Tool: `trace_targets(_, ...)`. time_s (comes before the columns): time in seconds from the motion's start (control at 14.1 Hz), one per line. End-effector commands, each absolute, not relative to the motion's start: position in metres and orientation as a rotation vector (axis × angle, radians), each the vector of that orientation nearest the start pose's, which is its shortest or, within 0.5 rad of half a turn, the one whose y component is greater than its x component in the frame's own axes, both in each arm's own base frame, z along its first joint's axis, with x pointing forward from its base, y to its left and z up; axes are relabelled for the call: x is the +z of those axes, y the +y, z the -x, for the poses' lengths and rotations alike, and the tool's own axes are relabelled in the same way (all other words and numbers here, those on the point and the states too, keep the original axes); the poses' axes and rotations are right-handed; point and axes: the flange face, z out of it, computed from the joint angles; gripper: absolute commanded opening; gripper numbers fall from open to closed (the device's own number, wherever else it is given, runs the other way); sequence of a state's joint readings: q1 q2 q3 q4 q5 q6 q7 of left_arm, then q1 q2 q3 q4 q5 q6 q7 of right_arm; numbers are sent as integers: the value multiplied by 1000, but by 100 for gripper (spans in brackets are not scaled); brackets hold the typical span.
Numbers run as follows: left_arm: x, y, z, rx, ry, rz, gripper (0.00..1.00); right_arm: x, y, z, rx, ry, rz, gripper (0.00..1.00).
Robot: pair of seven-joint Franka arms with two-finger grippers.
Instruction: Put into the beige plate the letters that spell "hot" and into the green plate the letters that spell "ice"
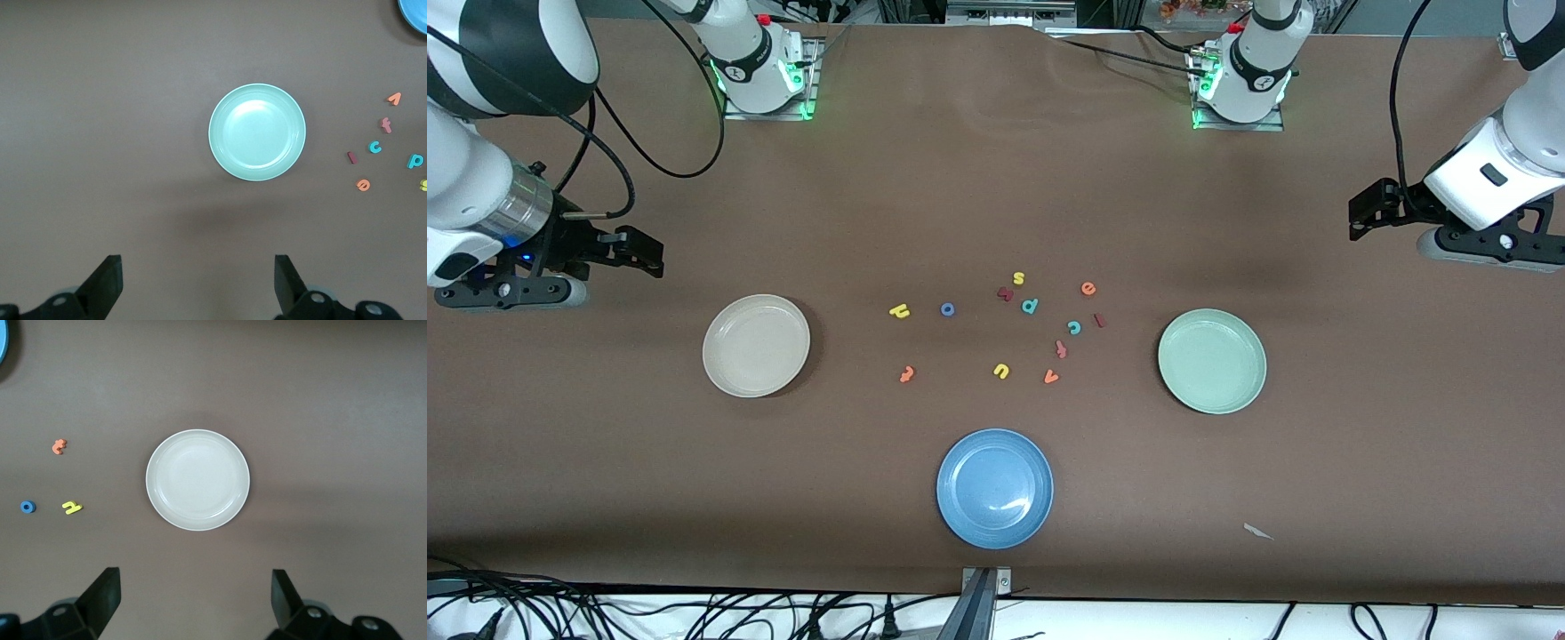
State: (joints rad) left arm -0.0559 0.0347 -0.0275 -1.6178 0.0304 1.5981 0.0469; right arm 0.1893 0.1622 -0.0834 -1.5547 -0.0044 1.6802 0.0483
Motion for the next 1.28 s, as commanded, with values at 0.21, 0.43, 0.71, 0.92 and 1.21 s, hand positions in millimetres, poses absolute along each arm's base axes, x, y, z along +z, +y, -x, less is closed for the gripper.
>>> trace_targets(0.21, 592, -55, -565, 83, 221, 3084, 100, 550, 67, -604, 39, -70, 3171, 100)
trace_targets(0.43, 592, -55, -566, 80, 218, 3084, 100, 550, 67, -604, 39, -70, 3171, 100)
trace_targets(0.71, 593, -59, -565, 78, 244, 3084, 100, 550, 67, -604, 39, -70, 3171, 100)
trace_targets(0.92, 594, -62, -565, 73, 256, 3082, 100, 550, 67, -604, 39, -70, 3171, 100)
trace_targets(1.21, 594, -67, -564, 73, 270, 3082, 100, 550, 67, -604, 39, -70, 3171, 100)
